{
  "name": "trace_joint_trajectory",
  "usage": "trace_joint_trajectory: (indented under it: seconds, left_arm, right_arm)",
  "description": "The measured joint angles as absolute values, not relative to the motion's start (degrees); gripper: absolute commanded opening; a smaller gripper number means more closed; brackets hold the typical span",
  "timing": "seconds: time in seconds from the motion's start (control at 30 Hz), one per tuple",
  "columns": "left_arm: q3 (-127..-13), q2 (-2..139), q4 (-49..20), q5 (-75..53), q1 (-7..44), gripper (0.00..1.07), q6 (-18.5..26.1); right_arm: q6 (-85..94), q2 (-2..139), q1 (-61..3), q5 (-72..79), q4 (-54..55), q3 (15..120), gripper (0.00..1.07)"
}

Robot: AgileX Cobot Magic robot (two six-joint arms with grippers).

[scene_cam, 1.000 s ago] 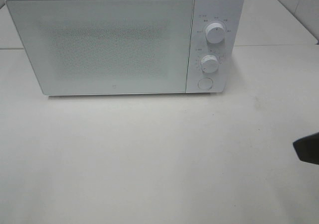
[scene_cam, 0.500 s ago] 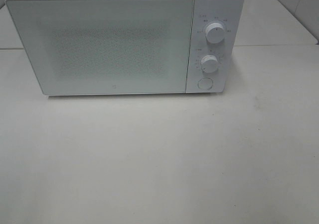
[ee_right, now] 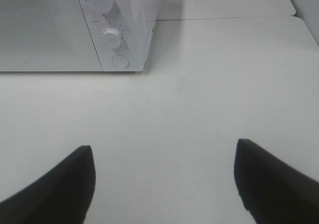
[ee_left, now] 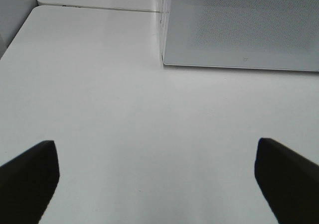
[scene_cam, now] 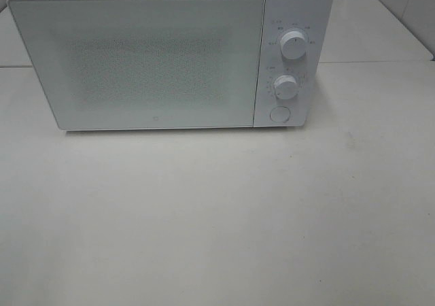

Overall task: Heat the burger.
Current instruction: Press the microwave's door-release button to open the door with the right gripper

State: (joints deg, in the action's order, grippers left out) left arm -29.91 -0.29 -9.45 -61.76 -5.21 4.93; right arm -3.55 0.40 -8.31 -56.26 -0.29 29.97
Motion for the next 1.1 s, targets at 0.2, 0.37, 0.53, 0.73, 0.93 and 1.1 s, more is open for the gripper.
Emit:
trace_joint_trajectory:
  seconds: [0.2, 0.37, 0.53, 0.73, 0.93, 1.1]
  left_arm:
    - [-29.91, -0.29, -9.45, -61.76, -5.21, 1.00, 4.93]
    - [-29.91, -0.29, -9.45, -61.76, -5.21, 1.00, 4.93]
    - [-29.91, -0.29, -9.45, -61.76, -5.21, 1.00, 4.93]
    - [-29.91, -0.29, -9.45, -61.76, -5.21, 1.00, 4.93]
    - [-29.91, -0.29, -9.45, -61.76, -5.21, 1.00, 4.93]
    - [-29.91, -0.29, -9.45, -61.76, -5.21, 1.00, 4.93]
  right_arm:
    - [-3.55, -0.23, -7.73, -57.01, -0.29, 28.82, 0.76]
    - [-3.55, -0.23, -7.73, -57.07, 0.00, 28.82, 0.76]
    - [-3.55, -0.23, -7.73, -57.07, 0.00, 28.82, 0.76]
    - [-3.55, -0.23, -7.73, -57.07, -0.29, 28.82, 0.76]
    - [-3.61, -0.23, -7.73, -57.07, -0.29, 28.88, 0.76]
    - [-3.61, 1.83, -7.73, -54.95, -0.29, 31.05, 0.76]
